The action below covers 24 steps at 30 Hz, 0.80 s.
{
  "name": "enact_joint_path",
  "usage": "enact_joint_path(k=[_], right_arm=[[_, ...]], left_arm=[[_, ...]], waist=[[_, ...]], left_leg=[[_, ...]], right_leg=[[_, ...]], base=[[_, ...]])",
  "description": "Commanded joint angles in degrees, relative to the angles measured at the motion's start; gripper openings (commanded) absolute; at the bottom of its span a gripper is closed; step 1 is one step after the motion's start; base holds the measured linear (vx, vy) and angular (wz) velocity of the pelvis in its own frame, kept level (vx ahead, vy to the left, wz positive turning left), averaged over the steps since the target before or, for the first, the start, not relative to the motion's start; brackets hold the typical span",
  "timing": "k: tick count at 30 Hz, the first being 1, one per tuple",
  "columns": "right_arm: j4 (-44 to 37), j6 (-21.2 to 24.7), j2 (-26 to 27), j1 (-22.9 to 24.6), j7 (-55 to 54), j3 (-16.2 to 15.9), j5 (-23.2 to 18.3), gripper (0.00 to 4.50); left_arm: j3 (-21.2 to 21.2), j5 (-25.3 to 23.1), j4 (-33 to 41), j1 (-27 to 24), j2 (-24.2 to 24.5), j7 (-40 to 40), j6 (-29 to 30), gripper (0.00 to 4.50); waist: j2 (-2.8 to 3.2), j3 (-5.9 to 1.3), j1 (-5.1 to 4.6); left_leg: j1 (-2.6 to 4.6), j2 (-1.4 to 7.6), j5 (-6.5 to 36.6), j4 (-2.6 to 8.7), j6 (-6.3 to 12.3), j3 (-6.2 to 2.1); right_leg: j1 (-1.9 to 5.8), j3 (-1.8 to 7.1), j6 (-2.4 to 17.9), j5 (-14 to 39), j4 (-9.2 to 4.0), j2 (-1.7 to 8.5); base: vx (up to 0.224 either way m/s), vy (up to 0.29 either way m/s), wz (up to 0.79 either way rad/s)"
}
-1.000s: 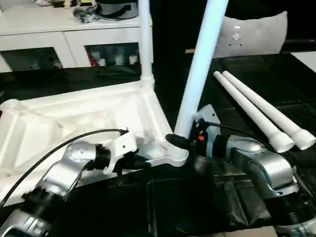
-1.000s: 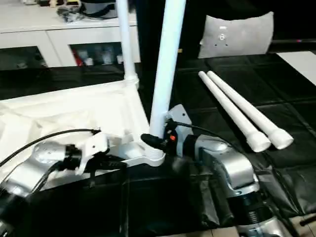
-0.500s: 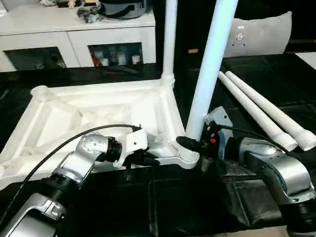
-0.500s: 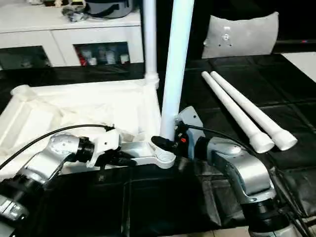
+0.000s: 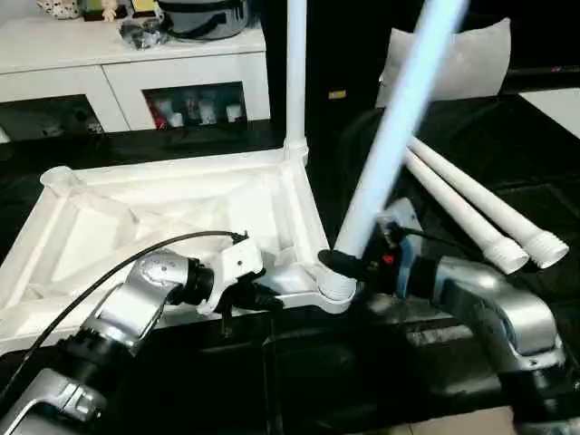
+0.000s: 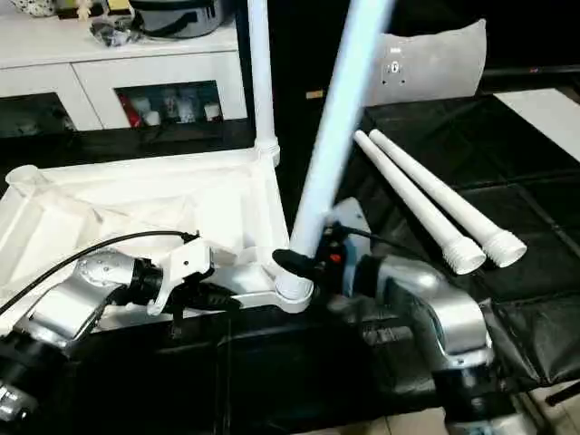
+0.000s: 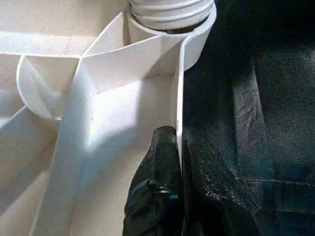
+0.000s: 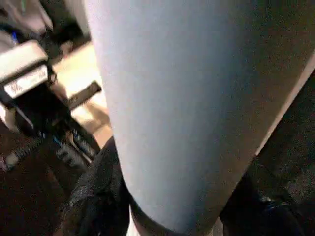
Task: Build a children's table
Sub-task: Insert table leg to table base
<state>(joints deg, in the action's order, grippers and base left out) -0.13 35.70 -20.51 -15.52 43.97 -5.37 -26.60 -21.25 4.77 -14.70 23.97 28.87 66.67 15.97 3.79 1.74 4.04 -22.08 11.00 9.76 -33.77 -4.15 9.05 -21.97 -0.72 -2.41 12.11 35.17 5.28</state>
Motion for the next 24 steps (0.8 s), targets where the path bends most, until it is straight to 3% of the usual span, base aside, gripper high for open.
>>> enact_joint_path(k=[1, 7, 10, 13, 21, 24], right_arm=[[3.3, 0.05, -0.49, 2.69, -0.02, -0.85, 1.65, 1.91], [1.45, -8.46, 0.68, 7.73, -1.16, -0.44, 3.72, 1.91], [-0.62, -13.75, -1.14, 10.12, -1.29, -3.56, 8.49, 1.91], [-0.96, -16.24, -2.69, 10.4, -0.63, -6.09, 11.36, 1.91], [1.33, -16.74, -4.41, 7.45, 4.5, -11.57, 13.67, 1.91], [1.72, -15.45, -4.85, 7.31, 7.97, -13.91, 12.6, 1.91]], left_arm=[[0.7, -0.28, 0.63, -0.88, 1.0, -0.88, 1.16, 0.0], [2.31, -0.84, 0.8, -0.56, -0.44, -5.21, 1.1, 0.0], [2.46, -1.16, 1.08, -0.64, -0.27, -5.39, 1.07, 0.0], [2.32, -1.32, 1.55, -0.81, 0.1, -5.35, 1.12, 0.0], [1.6, -2.37, 1.62, -0.06, 1.4, -4.46, -0.32, 0.0], [2.0, -2.86, -0.32, 1.99, 1.01, -4.75, -1.86, 0.0]], waist=[[-0.46, -3.13, -0.04], [-0.39, -2.95, -0.24], [0.01, -2.82, -0.22], [-0.29, -2.89, -0.24], [-0.26, -2.73, -0.63], [-0.44, -2.16, -0.72]], left_leg=[[0.95, 0.83, 13.26, 4.24, -0.46, 0.33], [1.06, 0.89, 16.02, 4.53, -0.76, 0.31], [1.13, 0.93, 18.17, 4.79, -1.45, 0.13], [1.0, 0.95, 17.36, 4.8, -1.32, 0.08], [0.97, 0.91, 18.64, 4.79, -0.54, 0.09], [0.87, 0.87, 19.41, 4.93, -0.36, 0.13]], right_leg=[[1.89, 0.58, 13.97, 5.01, -3.62, 1.39], [1.63, 0.65, 13.03, 8.16, -4.14, 1.42], [1.46, 0.67, 11.96, 11.26, -4.41, 1.45], [1.61, 0.69, 11.5, 9.87, -4.35, 1.4], [1.53, 0.72, 12.14, 10.31, -4.4, 1.31], [1.26, 0.79, 12.07, 11.27, -4.64, 1.26]], base=[[0.0, 0.0, 0.0], [0.0, 0.0, 0.0], [0.0, 0.0, 0.0], [0.0, 0.0, 0.0], [0.0, 0.0, 0.0], [0.0, 0.0, 0.0]])
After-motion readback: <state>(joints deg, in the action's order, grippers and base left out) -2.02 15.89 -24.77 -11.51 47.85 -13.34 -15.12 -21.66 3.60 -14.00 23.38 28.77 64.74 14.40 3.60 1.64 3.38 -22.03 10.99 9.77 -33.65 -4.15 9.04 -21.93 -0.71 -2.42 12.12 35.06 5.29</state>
